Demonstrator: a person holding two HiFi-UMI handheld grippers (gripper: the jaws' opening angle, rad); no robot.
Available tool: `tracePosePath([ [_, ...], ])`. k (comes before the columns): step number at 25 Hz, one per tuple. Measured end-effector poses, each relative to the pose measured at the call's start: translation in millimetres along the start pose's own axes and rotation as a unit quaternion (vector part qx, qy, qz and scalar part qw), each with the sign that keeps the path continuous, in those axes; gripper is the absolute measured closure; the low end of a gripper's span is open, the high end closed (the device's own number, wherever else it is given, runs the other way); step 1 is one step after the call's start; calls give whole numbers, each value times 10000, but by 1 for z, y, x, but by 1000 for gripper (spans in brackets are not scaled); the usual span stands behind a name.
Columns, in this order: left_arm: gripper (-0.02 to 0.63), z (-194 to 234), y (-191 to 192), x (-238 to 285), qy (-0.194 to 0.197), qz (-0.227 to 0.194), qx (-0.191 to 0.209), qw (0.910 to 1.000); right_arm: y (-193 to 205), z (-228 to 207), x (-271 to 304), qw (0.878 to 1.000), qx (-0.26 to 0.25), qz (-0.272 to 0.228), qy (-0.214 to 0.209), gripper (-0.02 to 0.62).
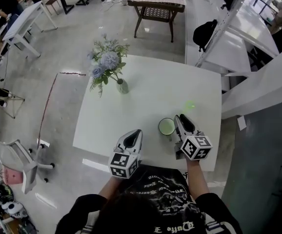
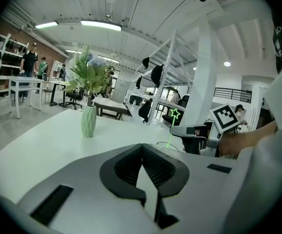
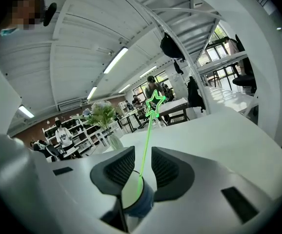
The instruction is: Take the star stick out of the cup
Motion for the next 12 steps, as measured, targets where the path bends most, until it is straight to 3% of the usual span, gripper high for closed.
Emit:
tracePosePath([
  [6,586,-3,3,-3,-163,-9,-22,9999,-1,-4,7,9999,-34,88,-107,494],
  [8,586,-5,4,-4,-212,-28,-15,9998,-1,-5,6,9999,-110,95,-89,562],
  [12,586,-6,7,-6,-288,-51,-36,9996,-1,-4,6,9998,-87,30,-166,575],
])
Point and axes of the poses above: the fingertips, and each gripper's own axes: x forward along the fingers, z to its left, y out of its underside, the point moved 5 cm from there along -x, backward along the fingers, and after that the axes turned 14 degrees about -y, right-handed, at the moved point
